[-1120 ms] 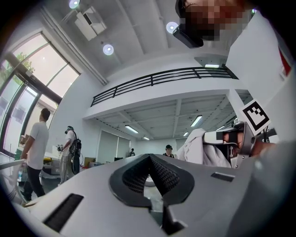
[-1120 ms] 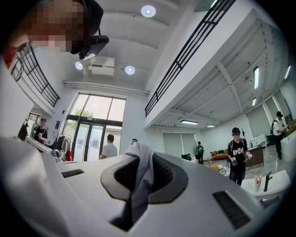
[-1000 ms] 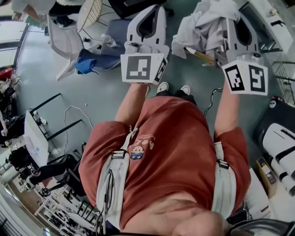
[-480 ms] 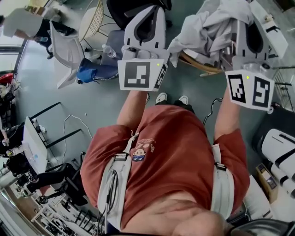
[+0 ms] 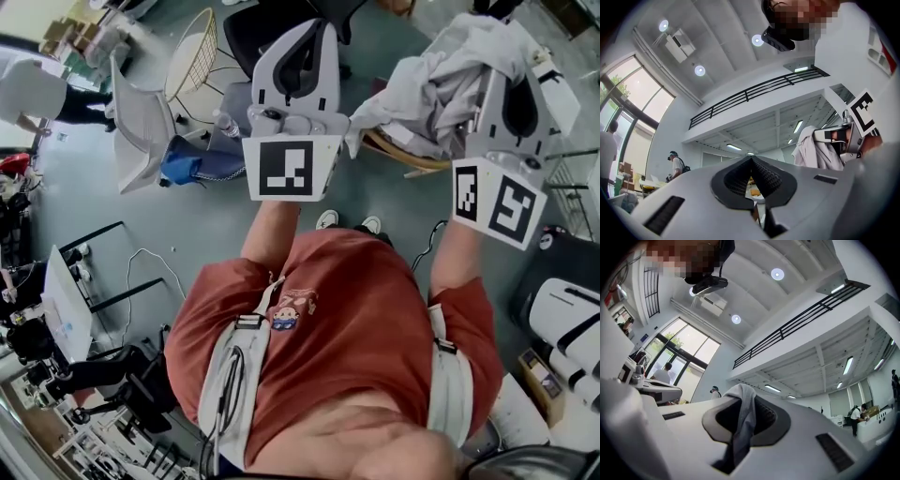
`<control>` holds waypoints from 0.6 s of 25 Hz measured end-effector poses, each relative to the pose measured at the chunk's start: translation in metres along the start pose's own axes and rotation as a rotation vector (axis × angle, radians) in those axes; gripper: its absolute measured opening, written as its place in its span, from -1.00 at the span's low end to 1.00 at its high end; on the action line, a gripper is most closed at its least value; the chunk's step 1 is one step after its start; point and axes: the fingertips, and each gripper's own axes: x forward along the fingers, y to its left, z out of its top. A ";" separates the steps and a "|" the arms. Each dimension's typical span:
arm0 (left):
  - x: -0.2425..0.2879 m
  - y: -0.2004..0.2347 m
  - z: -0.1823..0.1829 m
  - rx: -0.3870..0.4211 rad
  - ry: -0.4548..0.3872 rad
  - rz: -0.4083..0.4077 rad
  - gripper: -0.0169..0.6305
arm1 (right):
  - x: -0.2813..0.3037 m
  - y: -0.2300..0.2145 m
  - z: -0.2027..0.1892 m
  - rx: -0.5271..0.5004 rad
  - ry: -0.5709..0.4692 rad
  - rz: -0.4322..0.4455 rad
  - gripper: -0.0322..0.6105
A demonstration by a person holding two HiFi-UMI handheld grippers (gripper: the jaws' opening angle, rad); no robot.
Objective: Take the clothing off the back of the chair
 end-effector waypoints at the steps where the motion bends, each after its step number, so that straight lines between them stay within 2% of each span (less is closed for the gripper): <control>1: 0.000 0.001 0.000 0.000 0.003 0.001 -0.91 | -0.001 -0.001 -0.003 0.000 0.007 -0.005 -0.78; 15: 0.001 -0.006 -0.009 0.001 0.020 -0.027 -0.91 | -0.008 -0.008 -0.022 -0.008 0.057 -0.033 -0.78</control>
